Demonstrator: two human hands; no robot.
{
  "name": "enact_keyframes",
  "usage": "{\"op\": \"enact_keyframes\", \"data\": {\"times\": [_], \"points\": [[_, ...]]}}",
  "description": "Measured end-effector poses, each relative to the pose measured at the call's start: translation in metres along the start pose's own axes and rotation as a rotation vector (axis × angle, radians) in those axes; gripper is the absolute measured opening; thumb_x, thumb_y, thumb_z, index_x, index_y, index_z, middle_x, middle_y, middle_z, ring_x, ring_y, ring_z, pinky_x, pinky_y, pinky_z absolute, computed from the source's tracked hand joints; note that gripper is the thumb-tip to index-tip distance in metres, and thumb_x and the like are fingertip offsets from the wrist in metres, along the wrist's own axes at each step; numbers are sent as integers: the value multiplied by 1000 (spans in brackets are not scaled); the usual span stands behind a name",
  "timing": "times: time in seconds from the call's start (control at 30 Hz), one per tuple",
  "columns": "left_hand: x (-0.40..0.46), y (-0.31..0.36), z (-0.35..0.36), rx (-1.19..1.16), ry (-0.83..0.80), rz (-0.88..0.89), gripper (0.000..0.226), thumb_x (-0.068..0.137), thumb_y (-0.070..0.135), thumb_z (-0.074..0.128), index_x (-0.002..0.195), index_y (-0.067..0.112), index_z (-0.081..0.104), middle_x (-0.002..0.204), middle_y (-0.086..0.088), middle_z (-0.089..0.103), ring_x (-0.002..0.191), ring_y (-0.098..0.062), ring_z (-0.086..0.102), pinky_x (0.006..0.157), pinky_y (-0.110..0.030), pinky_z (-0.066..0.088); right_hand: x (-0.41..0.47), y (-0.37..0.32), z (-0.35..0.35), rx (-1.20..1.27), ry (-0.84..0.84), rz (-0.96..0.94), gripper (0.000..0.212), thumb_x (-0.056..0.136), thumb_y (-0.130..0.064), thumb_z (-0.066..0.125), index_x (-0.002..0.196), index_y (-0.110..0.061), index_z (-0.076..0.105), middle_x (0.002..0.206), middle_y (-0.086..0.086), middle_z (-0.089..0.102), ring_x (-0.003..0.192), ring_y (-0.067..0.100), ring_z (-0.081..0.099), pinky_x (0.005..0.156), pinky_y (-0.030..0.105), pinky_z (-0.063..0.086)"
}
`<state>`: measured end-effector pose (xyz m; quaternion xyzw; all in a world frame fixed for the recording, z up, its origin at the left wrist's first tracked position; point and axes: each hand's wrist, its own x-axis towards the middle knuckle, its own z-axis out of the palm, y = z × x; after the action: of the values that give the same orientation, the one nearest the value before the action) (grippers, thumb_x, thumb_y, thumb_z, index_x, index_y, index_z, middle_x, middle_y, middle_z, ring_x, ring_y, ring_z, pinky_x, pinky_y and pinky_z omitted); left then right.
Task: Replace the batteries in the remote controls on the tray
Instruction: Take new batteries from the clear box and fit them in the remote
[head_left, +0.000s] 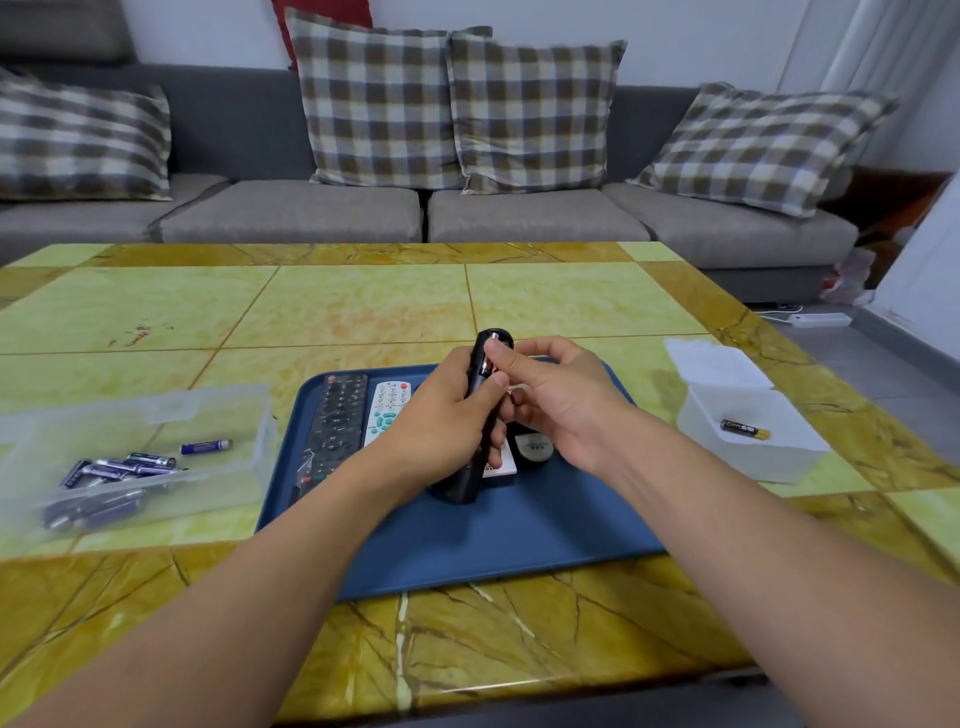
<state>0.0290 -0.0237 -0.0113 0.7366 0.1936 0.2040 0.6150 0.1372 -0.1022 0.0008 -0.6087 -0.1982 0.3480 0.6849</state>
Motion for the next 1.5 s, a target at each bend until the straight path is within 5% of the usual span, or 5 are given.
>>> {"op": "enact_keyframes", "data": {"times": [0.3, 0.43, 0.87, 1.23, 1.5], "points": [[-3, 5, 0, -43, 62, -101, 18, 104, 15, 42, 111, 1, 50, 72, -10, 56, 47, -18, 49, 43, -28, 46, 0, 7, 0, -119, -96, -35, 22, 84, -27, 78, 87, -9, 65, 68, 8, 63, 49, 18, 54, 57, 29, 45], [3, 12, -10, -244, 162, -152, 9, 103, 12, 42, 100, 7, 49, 71, -9, 58, 49, -17, 49, 42, -29, 44, 13, 4, -15, -552, 24, -250, 29, 96, -44, 59, 85, -19, 69, 79, -6, 68, 65, 10, 58, 61, 24, 42], [-1, -10, -62, -76, 284, -390, 24, 105, 17, 44, 122, 3, 53, 93, -17, 69, 49, -19, 57, 45, -27, 51, 19, 15, -29, -1430, -310, -417, 47, 88, -41, 70, 133, -37, 56, 105, -19, 44, 111, 11, 41, 99, 36, 37], [-2, -7, -62, -33, 212, -297, 20, 104, 14, 41, 116, 4, 53, 90, -15, 74, 49, -19, 54, 44, -28, 46, 30, 17, -23, -1265, -345, -408, 48, 84, -21, 78, 129, -26, 61, 125, -6, 61, 113, 10, 54, 100, 28, 42], [-2, -1, -57, -175, 250, -344, 34, 105, 34, 45, 116, 5, 60, 85, -13, 75, 48, -18, 58, 43, -27, 49, 26, 6, -29, -968, -335, -396, 17, 84, -9, 77, 92, -24, 73, 90, 0, 70, 78, 10, 62, 76, 32, 49]]}}
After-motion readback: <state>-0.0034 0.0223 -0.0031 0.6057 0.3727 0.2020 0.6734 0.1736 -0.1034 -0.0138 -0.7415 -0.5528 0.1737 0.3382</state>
